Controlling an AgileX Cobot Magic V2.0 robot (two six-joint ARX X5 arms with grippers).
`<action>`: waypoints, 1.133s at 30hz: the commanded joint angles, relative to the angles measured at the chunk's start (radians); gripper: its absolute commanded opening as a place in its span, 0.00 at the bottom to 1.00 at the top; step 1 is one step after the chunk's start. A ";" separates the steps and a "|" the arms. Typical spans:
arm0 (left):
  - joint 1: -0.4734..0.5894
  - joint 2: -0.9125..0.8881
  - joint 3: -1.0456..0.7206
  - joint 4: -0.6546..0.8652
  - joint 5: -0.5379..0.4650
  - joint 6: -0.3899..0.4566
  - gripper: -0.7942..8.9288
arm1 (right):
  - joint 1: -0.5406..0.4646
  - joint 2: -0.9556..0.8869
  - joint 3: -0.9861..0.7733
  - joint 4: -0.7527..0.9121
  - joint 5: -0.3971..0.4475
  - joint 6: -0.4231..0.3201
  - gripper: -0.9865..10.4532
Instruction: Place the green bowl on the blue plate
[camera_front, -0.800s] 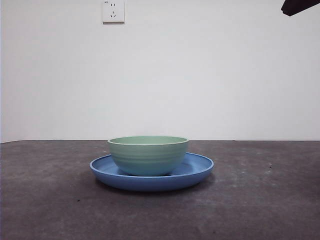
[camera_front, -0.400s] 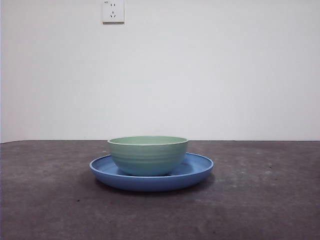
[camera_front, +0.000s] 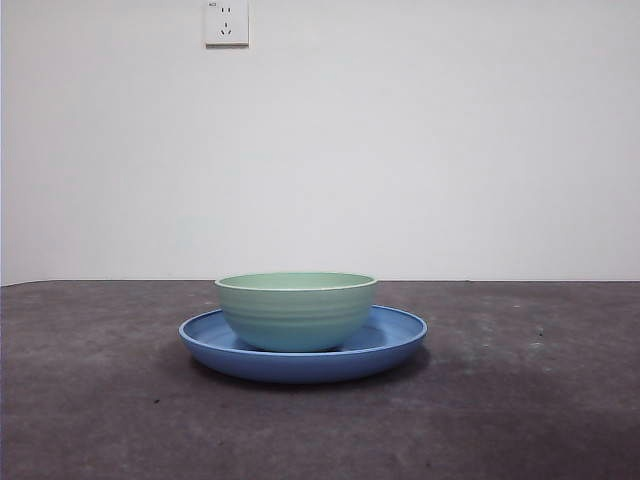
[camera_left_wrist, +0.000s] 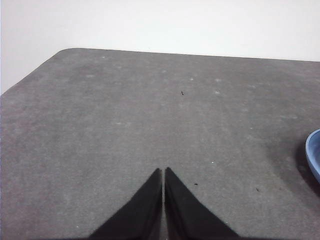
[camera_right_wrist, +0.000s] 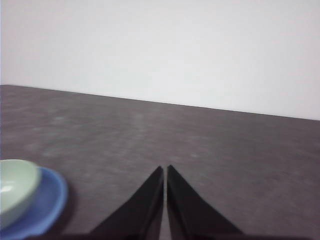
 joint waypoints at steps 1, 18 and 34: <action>0.001 -0.002 -0.020 -0.007 -0.002 -0.003 0.09 | -0.008 -0.048 -0.056 0.035 0.042 0.018 0.09; 0.001 -0.001 -0.020 -0.007 -0.002 -0.003 0.09 | -0.014 -0.191 -0.293 0.036 0.149 0.111 0.09; 0.001 -0.001 -0.020 -0.007 -0.002 -0.003 0.09 | -0.014 -0.191 -0.294 -0.014 0.167 0.136 0.09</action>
